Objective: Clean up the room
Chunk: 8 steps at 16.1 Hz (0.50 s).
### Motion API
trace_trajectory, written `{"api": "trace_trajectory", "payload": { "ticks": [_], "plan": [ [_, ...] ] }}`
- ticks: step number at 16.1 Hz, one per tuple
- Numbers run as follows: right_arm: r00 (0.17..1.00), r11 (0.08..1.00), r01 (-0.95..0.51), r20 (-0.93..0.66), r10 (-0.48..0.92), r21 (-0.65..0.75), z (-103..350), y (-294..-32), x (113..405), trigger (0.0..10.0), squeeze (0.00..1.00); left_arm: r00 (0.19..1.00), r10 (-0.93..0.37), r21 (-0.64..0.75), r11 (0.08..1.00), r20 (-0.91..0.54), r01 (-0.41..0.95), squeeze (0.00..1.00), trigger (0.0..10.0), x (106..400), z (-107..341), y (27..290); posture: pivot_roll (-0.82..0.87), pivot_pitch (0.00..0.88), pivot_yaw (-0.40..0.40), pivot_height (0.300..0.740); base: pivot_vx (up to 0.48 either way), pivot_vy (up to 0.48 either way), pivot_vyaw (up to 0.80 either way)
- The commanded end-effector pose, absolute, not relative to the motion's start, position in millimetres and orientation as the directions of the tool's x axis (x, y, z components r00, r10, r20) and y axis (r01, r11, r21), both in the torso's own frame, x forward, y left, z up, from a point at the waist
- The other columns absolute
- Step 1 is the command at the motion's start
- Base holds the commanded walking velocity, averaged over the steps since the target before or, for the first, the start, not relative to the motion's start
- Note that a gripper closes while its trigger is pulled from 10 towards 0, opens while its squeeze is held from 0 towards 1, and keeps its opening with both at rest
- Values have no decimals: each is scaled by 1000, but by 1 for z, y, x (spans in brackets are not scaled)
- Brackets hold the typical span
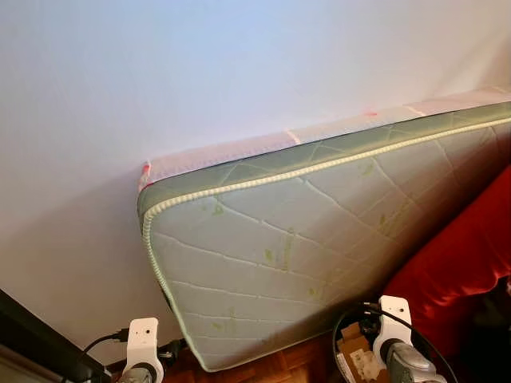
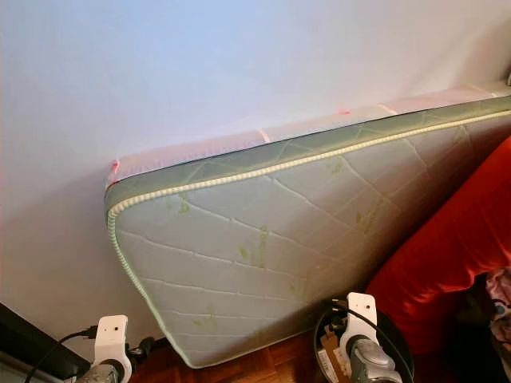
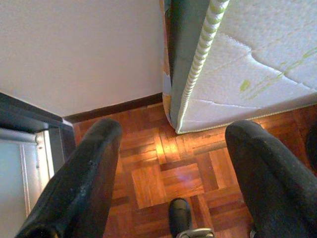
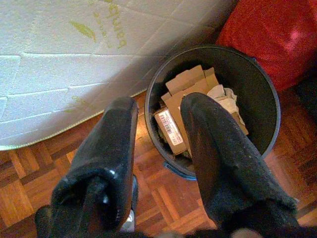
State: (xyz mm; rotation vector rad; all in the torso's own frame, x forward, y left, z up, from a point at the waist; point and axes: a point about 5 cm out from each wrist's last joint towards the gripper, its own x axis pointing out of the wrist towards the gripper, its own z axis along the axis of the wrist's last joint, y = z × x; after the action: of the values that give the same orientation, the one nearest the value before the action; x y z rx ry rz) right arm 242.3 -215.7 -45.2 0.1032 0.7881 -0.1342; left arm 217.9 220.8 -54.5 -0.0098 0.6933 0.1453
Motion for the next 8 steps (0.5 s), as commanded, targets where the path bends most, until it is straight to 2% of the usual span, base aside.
{"api": "trace_trajectory", "payload": {
  "ticks": [1, 5, 8],
  "plan": [
    [696, 987, 155, -713, -84, 34, -44, -217, 245, 10000, 0, 745, 123, 48, 991, -656, -121, 0, 10000, 216, -57, 219, 35, 0, -6, 740, 0, 0, 0],
    [696, 987, 155, -713, -84, 34, -44, -217, 245, 10000, 0, 745, 123, 48, 991, -656, -121, 0, 10000, 216, -57, 219, 35, 0, -6, 740, 0, 0, 0],
    [736, 982, 156, -676, -40, 111, -41, -212, 248, 10000, 0, 734, 138, 48, 989, -665, -142, 0, 10000, 215, -57, 221, 40, 0, 1, 740, 0, 0, 0]
  ]
}}
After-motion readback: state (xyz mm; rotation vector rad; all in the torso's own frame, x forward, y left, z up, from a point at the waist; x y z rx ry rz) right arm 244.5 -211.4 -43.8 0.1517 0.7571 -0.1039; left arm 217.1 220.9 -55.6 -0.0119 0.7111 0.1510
